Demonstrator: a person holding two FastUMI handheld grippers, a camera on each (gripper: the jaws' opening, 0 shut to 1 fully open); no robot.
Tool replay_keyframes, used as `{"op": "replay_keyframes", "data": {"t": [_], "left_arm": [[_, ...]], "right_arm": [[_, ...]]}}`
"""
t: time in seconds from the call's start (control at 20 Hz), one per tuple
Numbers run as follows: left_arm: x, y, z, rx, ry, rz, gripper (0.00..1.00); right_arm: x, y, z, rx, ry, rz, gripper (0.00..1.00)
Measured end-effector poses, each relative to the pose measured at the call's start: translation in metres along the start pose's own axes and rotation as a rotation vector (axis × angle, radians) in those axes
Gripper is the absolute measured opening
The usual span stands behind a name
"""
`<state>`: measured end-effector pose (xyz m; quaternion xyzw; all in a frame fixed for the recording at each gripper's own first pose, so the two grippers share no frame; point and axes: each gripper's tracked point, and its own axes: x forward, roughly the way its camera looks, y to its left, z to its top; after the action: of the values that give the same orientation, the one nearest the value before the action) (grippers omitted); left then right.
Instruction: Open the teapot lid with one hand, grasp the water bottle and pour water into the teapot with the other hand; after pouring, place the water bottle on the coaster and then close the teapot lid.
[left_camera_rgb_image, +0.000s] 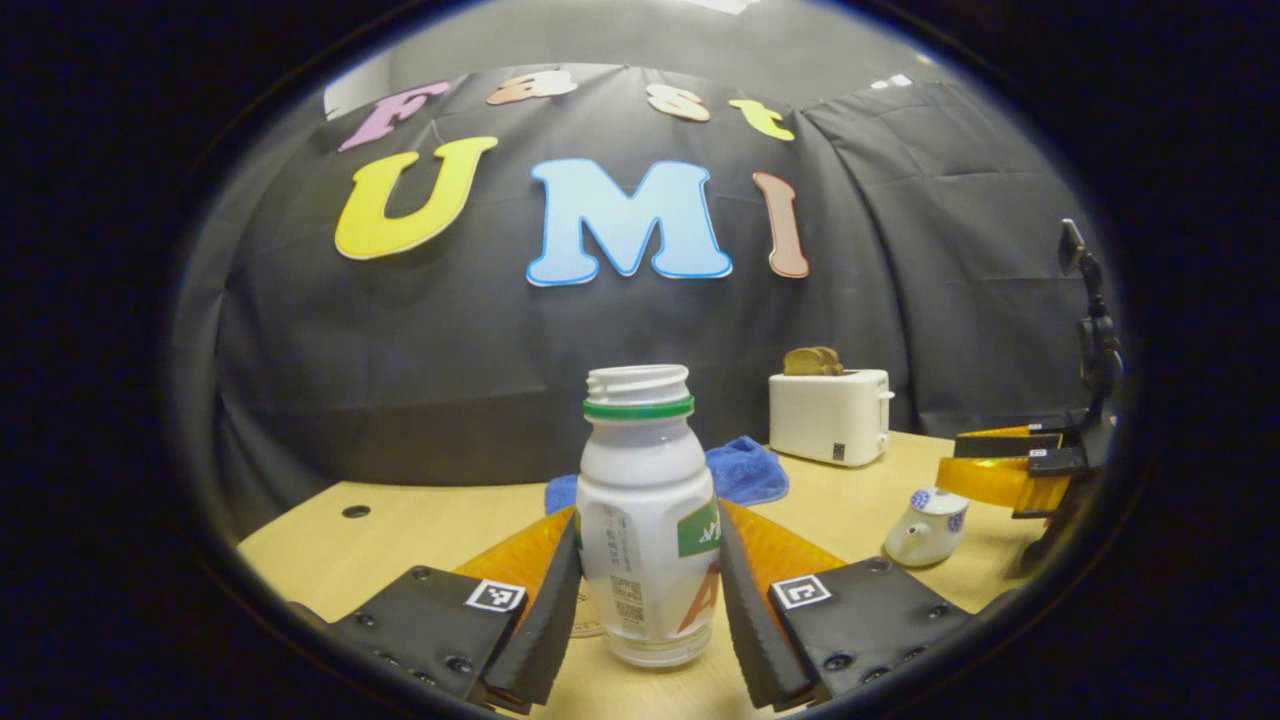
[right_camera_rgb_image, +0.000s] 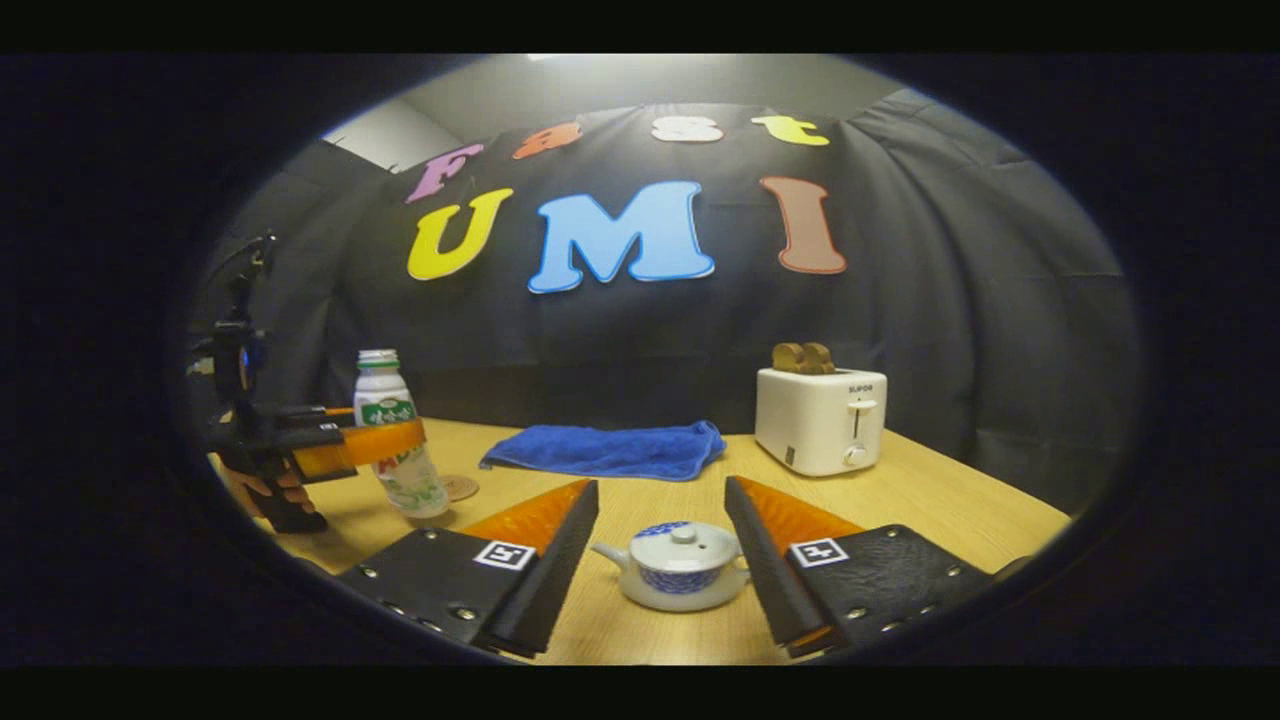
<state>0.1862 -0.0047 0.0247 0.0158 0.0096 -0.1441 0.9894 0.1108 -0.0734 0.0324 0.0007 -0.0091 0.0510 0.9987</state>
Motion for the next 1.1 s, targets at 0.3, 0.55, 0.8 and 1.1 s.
{"op": "replay_keyframes", "data": {"t": [0.3, 0.55, 0.8, 1.1], "left_arm": [[0.014, 0.035, 0.003, 0.002, -0.002, 0.068, 0.75], [0.049, 0.067, -0.011, -0.043, 0.036, 0.114, 0.75], [0.072, 0.075, -0.014, 0.004, 0.026, 0.134, 0.75], [0.072, 0.075, -0.018, 0.007, 0.04, 0.13, 0.75]], "right_arm": [[-0.007, 0.009, 0.013, -0.06, -0.062, 0.003, 0.84], [-0.009, 0.011, 0.013, -0.043, -0.054, 0.013, 0.84], [-0.006, 0.009, 0.007, -0.056, -0.033, 0.011, 0.84], [-0.005, 0.009, 0.006, -0.055, -0.029, 0.009, 0.84]]}}
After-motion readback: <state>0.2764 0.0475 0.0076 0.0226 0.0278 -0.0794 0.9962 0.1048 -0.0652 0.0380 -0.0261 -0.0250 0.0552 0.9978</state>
